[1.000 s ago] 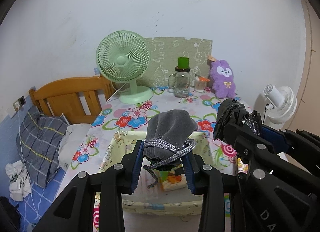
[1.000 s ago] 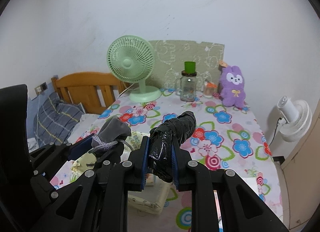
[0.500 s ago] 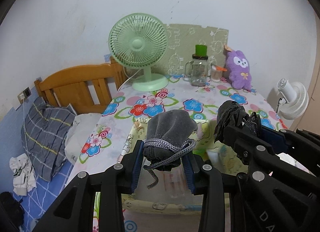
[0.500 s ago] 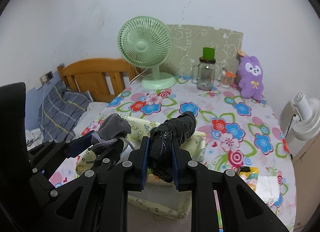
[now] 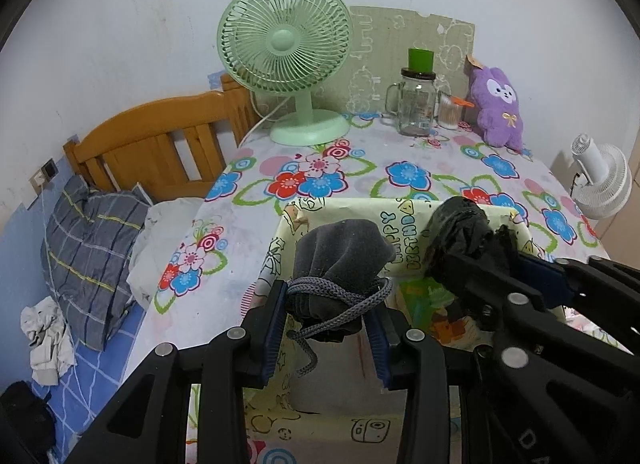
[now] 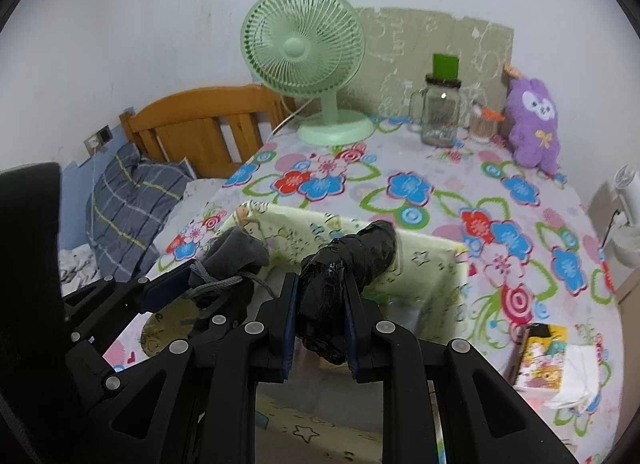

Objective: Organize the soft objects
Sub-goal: 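Lower the grey pouch into the box with left tool while right tool lowers the umbrella, then open both tools to release the pouch and umbrella inside the box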

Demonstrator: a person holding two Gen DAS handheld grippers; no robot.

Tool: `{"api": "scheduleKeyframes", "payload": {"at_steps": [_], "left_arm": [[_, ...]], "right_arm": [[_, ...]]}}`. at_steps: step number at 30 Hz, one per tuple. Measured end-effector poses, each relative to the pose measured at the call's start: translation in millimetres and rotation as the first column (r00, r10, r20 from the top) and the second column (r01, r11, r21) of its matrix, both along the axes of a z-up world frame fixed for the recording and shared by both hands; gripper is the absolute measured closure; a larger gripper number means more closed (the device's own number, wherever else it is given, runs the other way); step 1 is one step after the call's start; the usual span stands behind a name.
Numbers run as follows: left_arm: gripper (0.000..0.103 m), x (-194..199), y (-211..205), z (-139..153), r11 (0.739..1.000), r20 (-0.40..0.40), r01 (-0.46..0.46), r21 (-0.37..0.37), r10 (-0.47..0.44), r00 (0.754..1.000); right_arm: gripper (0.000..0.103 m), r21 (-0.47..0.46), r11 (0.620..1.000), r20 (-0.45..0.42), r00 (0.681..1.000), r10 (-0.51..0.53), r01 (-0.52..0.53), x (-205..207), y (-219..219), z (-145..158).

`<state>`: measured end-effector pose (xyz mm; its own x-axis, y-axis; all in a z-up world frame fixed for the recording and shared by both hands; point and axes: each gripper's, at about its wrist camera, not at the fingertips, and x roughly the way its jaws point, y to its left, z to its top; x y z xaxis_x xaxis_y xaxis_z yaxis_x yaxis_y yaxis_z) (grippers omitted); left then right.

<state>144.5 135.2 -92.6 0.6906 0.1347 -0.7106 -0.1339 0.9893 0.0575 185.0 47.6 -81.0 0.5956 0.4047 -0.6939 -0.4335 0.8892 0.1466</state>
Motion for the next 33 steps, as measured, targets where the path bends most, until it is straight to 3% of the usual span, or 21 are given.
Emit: {"api": "scheduleKeyframes", "payload": {"at_steps": [8,13,16,18,21,28,33], "left_arm": [[0.063,5.7,6.9,-11.6,0.999,-0.054,0.018,-0.027,-0.02,0.998],[0.059,5.1,6.0,-16.4,0.998,-0.079,0.044,-0.041,-0.047,0.996],[0.044,3.6,4.9,-16.6,0.995,-0.083,0.071,-0.075,-0.077,0.994],[0.036,2.5,2.8,-15.5,0.993,-0.076,0.084,-0.088,-0.091,0.993],[0.028,-0.1,-1.2,-13.3,0.992,-0.067,0.093,-0.087,-0.099,0.993],[0.018,-4.6,-8.0,-11.1,0.994,-0.058,0.088,-0.064,-0.092,0.994],[0.016,-8.4,-12.0,-8.0,0.995,-0.049,0.087,-0.057,-0.09,0.995]], "right_arm": [[0.079,0.012,0.999,-0.055,0.997,0.045,-0.045,7.4,9.5,-11.7],[0.072,0.01,0.997,-0.086,0.994,0.074,-0.074,10.4,11.3,-16.5],[0.061,0.001,0.996,-0.093,0.992,0.085,-0.086,10.8,11.1,-17.3],[0.045,0.004,0.997,-0.107,0.991,0.082,-0.082,12.0,8.7,-17.6],[0.032,0.016,0.998,-0.13,0.989,0.065,-0.064,12.8,3.2,-18.7],[0.029,0.001,0.999,-0.121,0.991,0.049,-0.05,7.6,-3.6,-16.2],[0.023,-0.01,0.999,-0.1,0.994,0.034,-0.035,1.7,-11.3,-10.3]]}}
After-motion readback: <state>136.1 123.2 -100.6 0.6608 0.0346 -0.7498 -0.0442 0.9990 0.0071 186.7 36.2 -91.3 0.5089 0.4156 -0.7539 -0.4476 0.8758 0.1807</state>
